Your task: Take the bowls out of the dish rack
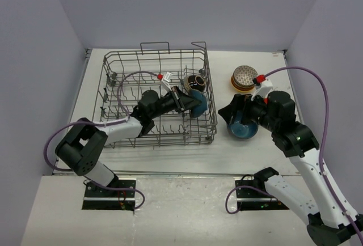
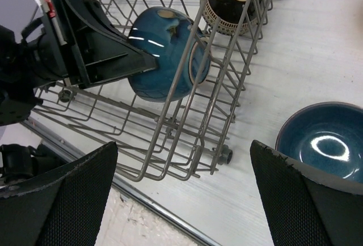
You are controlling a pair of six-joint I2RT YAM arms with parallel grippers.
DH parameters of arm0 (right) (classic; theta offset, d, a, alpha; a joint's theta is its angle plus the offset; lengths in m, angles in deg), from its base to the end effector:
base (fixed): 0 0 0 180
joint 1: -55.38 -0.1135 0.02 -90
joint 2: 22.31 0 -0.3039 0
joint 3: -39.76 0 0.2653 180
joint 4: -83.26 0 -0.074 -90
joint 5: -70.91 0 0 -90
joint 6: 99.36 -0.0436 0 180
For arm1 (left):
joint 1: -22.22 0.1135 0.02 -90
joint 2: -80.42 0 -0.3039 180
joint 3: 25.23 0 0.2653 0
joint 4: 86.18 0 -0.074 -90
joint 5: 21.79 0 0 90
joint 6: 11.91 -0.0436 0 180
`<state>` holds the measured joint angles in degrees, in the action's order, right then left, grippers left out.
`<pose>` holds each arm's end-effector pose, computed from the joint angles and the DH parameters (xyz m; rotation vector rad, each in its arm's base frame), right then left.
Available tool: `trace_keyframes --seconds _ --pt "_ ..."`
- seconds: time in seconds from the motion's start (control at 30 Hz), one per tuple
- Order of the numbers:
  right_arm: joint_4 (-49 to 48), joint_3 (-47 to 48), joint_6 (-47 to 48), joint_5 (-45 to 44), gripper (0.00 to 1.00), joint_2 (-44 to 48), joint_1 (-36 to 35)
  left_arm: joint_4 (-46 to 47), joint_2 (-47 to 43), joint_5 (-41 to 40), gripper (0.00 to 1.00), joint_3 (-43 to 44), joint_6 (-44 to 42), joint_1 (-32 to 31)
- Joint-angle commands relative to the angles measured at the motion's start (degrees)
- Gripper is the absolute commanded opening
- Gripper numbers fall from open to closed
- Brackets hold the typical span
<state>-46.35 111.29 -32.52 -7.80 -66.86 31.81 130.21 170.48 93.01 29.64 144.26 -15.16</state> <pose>0.1313 0.0666 0.4007 -0.1397 2.0389 0.7162 0.2676 -0.2274 0.2669 -0.0561 1.8456 -1.6904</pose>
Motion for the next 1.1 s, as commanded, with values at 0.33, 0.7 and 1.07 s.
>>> trace_keyframes --seconds 0.33,0.7,1.07 --pt "-3.3 7.5 -2.2 -8.9 0.99 -1.2 -0.1 -40.2 -14.7 -13.6 0.0 22.9 -45.0 -2.5" --pt "14.4 41.9 4.5 -12.3 0.99 -19.2 1.1 -75.8 -6.2 -28.8 0.0 51.8 -80.8 -17.7" --pt "30.5 60.2 8.9 -1.1 0.72 -34.5 0.5 -93.2 -1.8 -26.3 0.0 63.3 -93.0 -26.8"
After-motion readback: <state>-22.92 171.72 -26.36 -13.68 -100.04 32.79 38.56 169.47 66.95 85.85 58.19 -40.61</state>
